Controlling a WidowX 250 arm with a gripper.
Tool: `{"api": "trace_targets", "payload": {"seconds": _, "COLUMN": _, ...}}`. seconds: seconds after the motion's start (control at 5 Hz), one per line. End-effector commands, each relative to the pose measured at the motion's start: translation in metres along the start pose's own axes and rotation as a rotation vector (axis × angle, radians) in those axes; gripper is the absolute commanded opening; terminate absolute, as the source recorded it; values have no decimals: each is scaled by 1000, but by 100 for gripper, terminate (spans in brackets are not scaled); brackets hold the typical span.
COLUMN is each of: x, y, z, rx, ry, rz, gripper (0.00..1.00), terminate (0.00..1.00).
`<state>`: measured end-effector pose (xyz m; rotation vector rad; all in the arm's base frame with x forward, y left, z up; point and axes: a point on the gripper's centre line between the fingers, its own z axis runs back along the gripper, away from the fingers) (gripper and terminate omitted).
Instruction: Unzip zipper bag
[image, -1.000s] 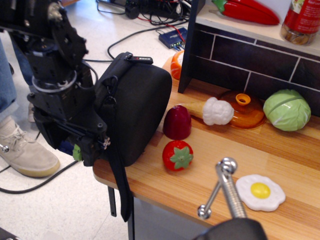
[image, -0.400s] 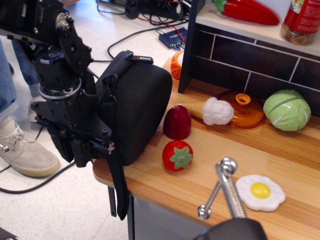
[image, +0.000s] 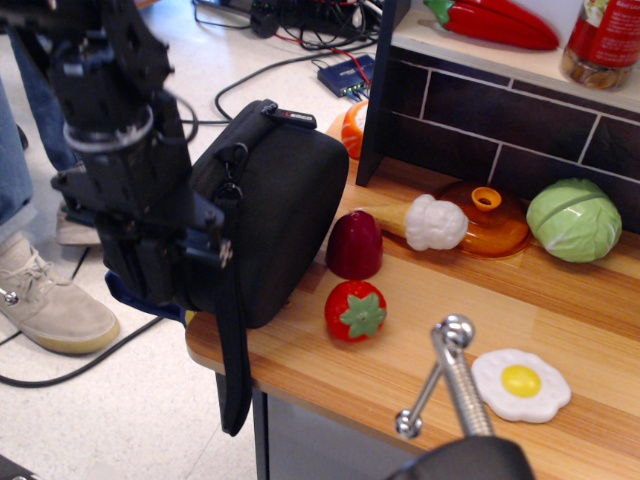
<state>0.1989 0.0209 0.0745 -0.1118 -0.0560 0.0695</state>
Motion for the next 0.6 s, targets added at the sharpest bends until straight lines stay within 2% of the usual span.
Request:
{"api": "trace_targets", "payload": {"seconds": 0.0, "x": 47, "y": -5, "z": 63, "rx": -28, "ry": -204, "rz": 5, "gripper": 0, "terminate": 0}}
{"api": "trace_targets", "payload": {"seconds": 0.2, "x": 57, "y": -3, "z": 82, "rx": -62, "ry": -212, "rz": 35, "gripper": 0, "terminate": 0}}
{"api": "trace_targets", "payload": {"seconds": 0.4, "x": 64, "y": -1, "z": 88, "rx": -74, "ry": -149, "rz": 61, "gripper": 0, "terminate": 100}}
